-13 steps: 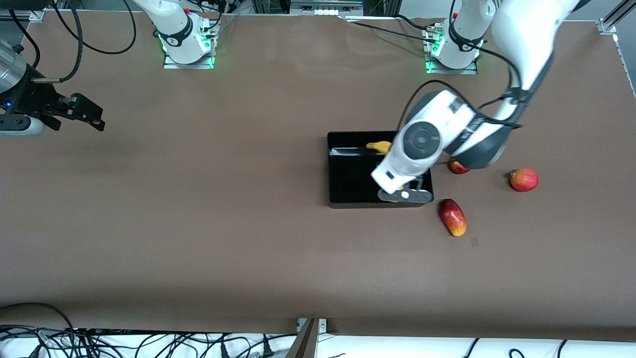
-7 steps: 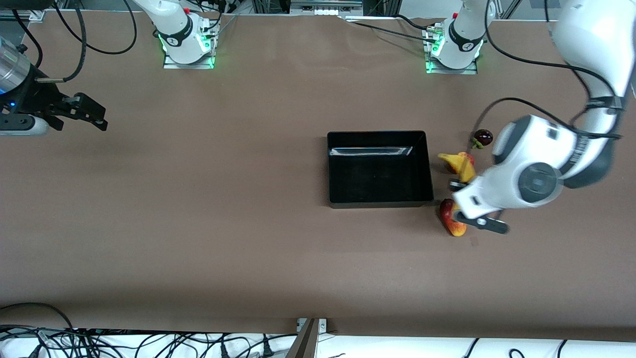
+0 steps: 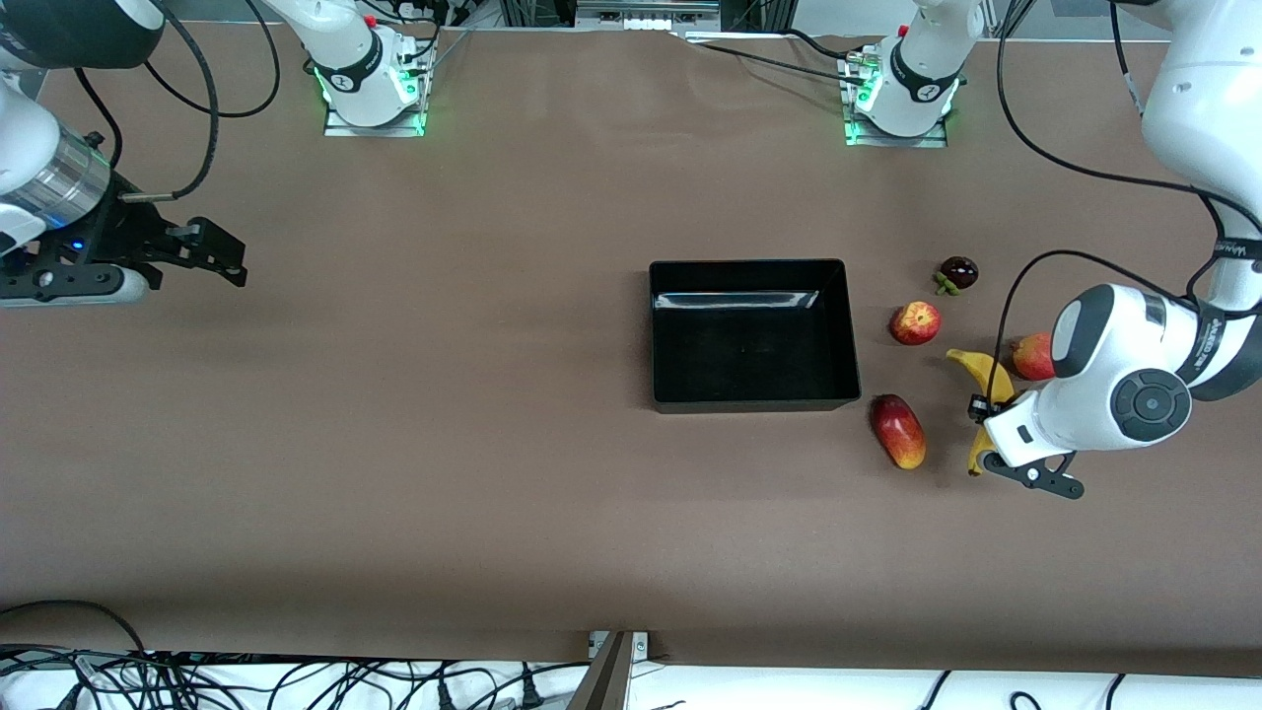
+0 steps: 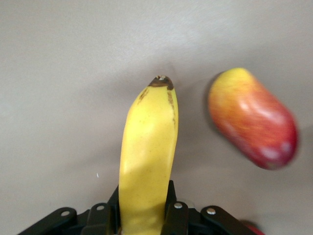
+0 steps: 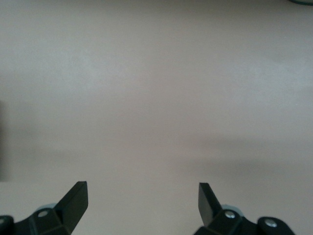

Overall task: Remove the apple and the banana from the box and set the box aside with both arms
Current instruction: 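Retract the left gripper while the right gripper reaches the tray rim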

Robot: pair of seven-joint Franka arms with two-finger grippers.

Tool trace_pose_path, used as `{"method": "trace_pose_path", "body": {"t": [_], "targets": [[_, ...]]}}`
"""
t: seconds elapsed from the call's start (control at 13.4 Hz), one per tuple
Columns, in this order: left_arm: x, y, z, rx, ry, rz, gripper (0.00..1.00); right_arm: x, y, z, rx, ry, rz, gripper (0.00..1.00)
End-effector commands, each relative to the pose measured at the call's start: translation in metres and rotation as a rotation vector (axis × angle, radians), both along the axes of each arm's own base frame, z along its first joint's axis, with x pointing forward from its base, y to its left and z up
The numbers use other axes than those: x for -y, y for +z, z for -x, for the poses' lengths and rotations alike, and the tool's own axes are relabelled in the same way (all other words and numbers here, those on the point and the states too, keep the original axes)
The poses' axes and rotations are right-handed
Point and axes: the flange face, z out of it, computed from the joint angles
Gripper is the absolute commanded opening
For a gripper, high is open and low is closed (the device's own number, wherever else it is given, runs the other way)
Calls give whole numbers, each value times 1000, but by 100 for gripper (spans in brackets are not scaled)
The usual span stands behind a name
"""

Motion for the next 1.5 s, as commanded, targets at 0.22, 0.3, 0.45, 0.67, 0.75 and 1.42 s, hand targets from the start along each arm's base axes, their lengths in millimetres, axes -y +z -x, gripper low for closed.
{"method": "trace_pose_path", "body": {"t": [0.22, 0.3, 0.45, 0.67, 0.75, 1.42], "targets": [[-26, -54, 14, 50, -28, 45, 23, -100, -70, -18, -64, 104, -86, 100], [-27, -55, 14, 48, -27, 45, 62, -133, -82, -18, -48, 86, -95, 100], [-27, -59, 14, 45, -14, 49, 100, -186, -117, -21, -34, -37, -110, 100], [-27, -49, 11, 55, -11, 43, 100, -275, -175, -10, -20, -99, -136, 100], [-24, -35, 8, 68, -11, 40, 100, -312, -192, 1, -6, -105, -151, 100], [11, 157, -4, -62, 28, 72, 100, -452, -309, 56, 64, -88, -122, 97]]}}
